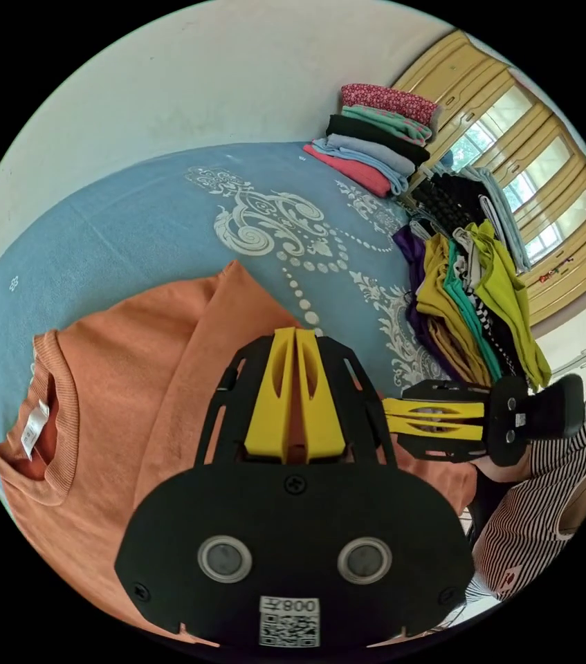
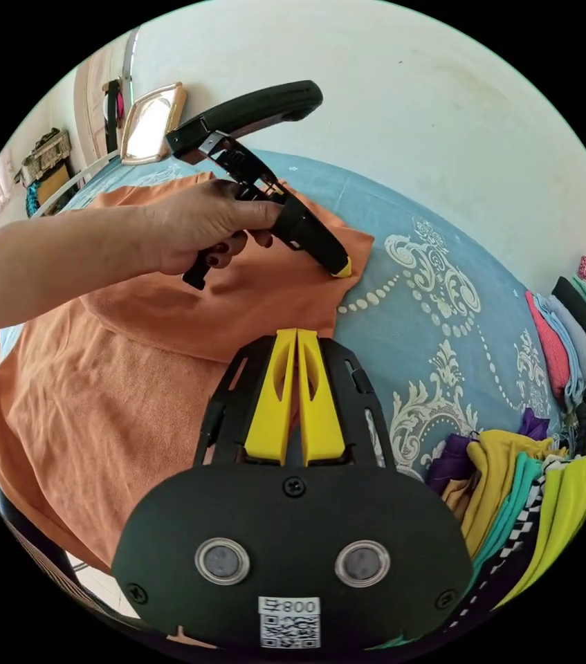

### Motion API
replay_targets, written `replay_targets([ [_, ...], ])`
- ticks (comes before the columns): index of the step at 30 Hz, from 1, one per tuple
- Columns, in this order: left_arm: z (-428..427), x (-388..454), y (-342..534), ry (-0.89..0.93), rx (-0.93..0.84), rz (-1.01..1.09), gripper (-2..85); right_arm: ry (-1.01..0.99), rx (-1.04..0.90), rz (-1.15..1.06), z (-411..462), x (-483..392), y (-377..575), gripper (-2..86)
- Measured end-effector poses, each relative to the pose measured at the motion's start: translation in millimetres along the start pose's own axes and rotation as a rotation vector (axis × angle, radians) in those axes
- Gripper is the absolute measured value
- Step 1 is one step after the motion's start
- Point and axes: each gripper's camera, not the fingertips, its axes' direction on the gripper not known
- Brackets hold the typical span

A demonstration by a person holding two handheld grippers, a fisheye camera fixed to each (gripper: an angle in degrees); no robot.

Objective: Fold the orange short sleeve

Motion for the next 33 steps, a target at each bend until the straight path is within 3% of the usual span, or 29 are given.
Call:
replay_targets([
  [5,0.0,22.6,24.2,-0.024,-0.047,0.04,0.1,-0.006,0.137,0.041,-28.8,7.0,-3.8,0.2],
  [9,-14.0,18.1,26.6,0.034,-0.028,0.01,0.1,-0.012,-0.053,-0.051,7.8,3.6,-23.3,0.2],
  [12,-38.1,13.4,31.7,-0.05,0.054,-0.01,0.1,-0.064,-0.012,0.024,4.7,15.1,-16.9,0.1],
  [14,-32.3,4.0,34.8,-0.095,-0.01,-0.015,0.1,-0.079,0.0,0.074,3.6,20.0,-14.1,0.1],
  [21,-87.5,4.3,74.0,-0.024,0.085,-0.043,0.3,0.013,0.096,0.101,-23.3,14.3,-21.8,0.1],
  [24,-112.8,1.1,104.5,-0.013,0.093,-0.082,0.3,-0.018,-0.059,0.098,5.1,19.7,-30.1,0.1],
  [29,-217.8,2.0,217.5,-0.063,0.229,-0.185,0.3,0.054,-0.009,0.099,-13.3,17.9,-34.9,0.1],
  [31,-243.0,1.0,264.5,-0.093,0.232,-0.263,0.3,-0.018,0.076,0.068,-28.5,7.4,-39.4,0.1],
  [33,-255.3,-3.8,307.4,-0.175,0.195,-0.362,0.2,-0.027,0.036,0.029,-20.8,-2.2,-45.1,0.1],
])
